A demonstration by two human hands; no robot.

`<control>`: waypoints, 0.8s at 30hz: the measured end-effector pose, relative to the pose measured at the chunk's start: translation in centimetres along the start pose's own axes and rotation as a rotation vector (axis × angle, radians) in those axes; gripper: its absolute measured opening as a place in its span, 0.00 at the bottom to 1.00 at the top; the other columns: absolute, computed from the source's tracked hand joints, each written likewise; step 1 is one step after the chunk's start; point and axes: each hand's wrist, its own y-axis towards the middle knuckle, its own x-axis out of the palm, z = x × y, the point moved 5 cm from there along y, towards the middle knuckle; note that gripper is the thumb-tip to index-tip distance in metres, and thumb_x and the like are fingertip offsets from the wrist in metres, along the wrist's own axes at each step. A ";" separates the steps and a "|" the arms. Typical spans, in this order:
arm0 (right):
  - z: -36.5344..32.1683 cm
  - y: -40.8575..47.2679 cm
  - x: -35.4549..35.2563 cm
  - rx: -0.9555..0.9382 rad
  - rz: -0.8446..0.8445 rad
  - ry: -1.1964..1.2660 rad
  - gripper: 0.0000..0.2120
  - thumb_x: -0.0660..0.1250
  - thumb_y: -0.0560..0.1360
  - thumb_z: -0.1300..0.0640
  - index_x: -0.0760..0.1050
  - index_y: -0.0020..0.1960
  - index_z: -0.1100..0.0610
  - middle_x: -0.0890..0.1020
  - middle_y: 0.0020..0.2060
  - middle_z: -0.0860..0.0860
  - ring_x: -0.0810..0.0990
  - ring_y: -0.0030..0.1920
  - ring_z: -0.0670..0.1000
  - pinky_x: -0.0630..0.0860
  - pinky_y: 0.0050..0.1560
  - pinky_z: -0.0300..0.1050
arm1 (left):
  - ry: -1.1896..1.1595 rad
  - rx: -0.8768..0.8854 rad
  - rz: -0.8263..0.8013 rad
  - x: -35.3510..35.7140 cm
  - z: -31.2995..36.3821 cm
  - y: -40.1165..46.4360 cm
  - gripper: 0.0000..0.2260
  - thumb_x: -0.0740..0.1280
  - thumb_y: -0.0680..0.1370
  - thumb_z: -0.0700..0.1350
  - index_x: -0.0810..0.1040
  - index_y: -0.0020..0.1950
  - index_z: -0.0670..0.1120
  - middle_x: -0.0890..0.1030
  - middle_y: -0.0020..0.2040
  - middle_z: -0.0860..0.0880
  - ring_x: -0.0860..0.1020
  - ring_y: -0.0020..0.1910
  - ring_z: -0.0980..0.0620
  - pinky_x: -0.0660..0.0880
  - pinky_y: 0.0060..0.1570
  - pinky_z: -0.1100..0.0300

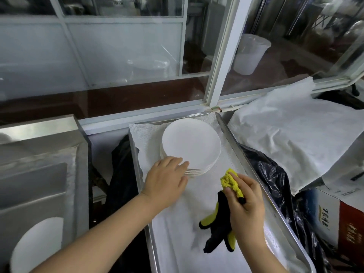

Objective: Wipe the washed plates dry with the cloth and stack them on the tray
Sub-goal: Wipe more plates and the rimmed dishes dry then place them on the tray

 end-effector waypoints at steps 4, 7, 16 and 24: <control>-5.3 -1.1 2.4 -0.068 -0.050 0.066 0.21 0.71 0.71 0.69 0.78 0.56 0.47 0.75 0.53 0.43 0.74 0.57 0.44 0.65 0.56 0.26 | -0.020 -0.149 0.016 -5.4 -4.7 -6.9 0.18 0.58 0.74 0.48 0.84 0.54 0.45 0.84 0.50 0.50 0.81 0.49 0.49 0.77 0.45 0.57; -10.3 -2.9 5.3 -0.155 -0.100 0.110 0.20 0.71 0.72 0.69 0.79 0.58 0.50 0.75 0.54 0.42 0.74 0.58 0.43 0.66 0.56 0.26 | -0.009 -0.332 0.024 -9.6 -9.8 -13.3 0.18 0.57 0.75 0.49 0.84 0.54 0.44 0.84 0.49 0.49 0.82 0.47 0.47 0.78 0.43 0.55; -21.1 -15.5 21.8 -0.259 -0.324 0.200 0.17 0.69 0.74 0.63 0.78 0.61 0.54 0.75 0.56 0.47 0.74 0.59 0.44 0.70 0.56 0.30 | 0.007 -0.940 -0.289 -13.3 -27.0 -36.4 0.13 0.63 0.79 0.46 0.79 0.63 0.51 0.82 0.57 0.50 0.80 0.53 0.47 0.75 0.44 0.55; -19.4 -27.4 36.2 -0.083 -0.445 0.151 0.18 0.69 0.74 0.65 0.77 0.61 0.51 0.74 0.55 0.41 0.75 0.58 0.46 0.72 0.56 0.33 | -0.002 -0.961 -0.583 -7.0 -39.4 -46.0 0.11 0.59 0.78 0.46 0.79 0.54 0.49 0.80 0.51 0.51 0.75 0.51 0.50 0.69 0.41 0.60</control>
